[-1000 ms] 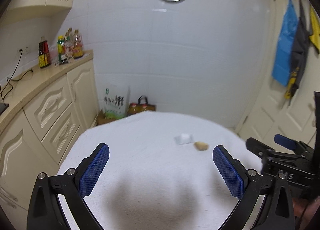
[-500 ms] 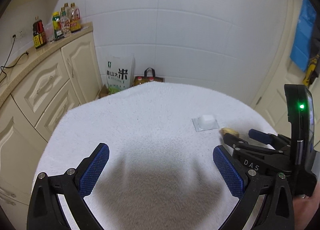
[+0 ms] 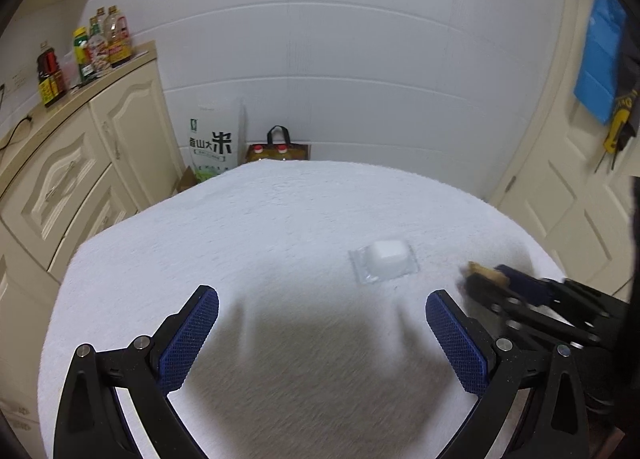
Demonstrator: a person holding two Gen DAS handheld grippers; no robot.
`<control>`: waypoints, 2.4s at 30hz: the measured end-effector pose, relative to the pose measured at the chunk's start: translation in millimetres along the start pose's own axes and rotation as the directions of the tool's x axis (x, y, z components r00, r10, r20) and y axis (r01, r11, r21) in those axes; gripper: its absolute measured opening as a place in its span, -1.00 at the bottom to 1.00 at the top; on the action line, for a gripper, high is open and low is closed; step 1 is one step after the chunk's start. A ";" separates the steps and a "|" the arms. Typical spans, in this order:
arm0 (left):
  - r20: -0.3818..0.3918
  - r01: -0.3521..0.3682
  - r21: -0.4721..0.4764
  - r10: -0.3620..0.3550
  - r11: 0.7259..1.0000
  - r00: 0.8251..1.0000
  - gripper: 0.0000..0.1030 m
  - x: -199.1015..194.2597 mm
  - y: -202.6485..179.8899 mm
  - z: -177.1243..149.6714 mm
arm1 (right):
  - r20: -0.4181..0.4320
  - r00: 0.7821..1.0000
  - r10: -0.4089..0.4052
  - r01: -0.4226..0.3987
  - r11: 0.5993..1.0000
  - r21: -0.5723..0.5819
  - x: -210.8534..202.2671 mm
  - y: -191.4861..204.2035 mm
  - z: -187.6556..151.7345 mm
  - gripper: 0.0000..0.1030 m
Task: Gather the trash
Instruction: 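Grasp the bread crust with the right tool while the left tool grasps the white blister pack, then carry the blister pack and bread crust with both tools over the blue bin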
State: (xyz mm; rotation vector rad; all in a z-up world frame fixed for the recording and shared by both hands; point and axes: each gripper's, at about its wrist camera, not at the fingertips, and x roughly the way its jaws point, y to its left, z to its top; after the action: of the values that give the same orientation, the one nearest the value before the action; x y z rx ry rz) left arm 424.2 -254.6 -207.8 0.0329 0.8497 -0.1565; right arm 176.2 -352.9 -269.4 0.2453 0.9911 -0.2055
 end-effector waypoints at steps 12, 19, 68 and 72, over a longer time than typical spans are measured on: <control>-0.082 0.010 0.016 -0.009 1.000 0.997 0.69 96.1 -32.5 30.0 | 0.010 1.000 -0.004 0.004 0.999 0.051 -9.7 -24.8 -2.5 -0.44; -0.030 0.048 0.029 -0.047 0.998 0.998 -0.26 118.0 -38.8 41.8 | 0.009 1.000 0.007 -0.008 0.998 0.062 -12.6 -25.2 -7.0 -0.44; 0.141 0.156 0.081 -0.166 0.984 0.976 -0.55 24.4 -4.8 -16.0 | 0.142 0.989 0.032 -0.046 0.994 0.095 -145.0 -23.4 -52.1 -0.44; 0.172 0.178 0.100 -0.193 0.979 0.966 -0.56 -18.2 -13.0 -42.9 | 0.192 0.981 0.030 -0.051 0.993 0.106 -178.4 -30.7 -66.1 -0.44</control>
State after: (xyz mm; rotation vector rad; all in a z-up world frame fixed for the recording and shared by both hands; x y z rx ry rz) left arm 378.4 -261.3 -222.1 0.0174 0.6631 -0.3663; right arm 19.9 -351.9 -156.9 0.3407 0.7855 -0.2421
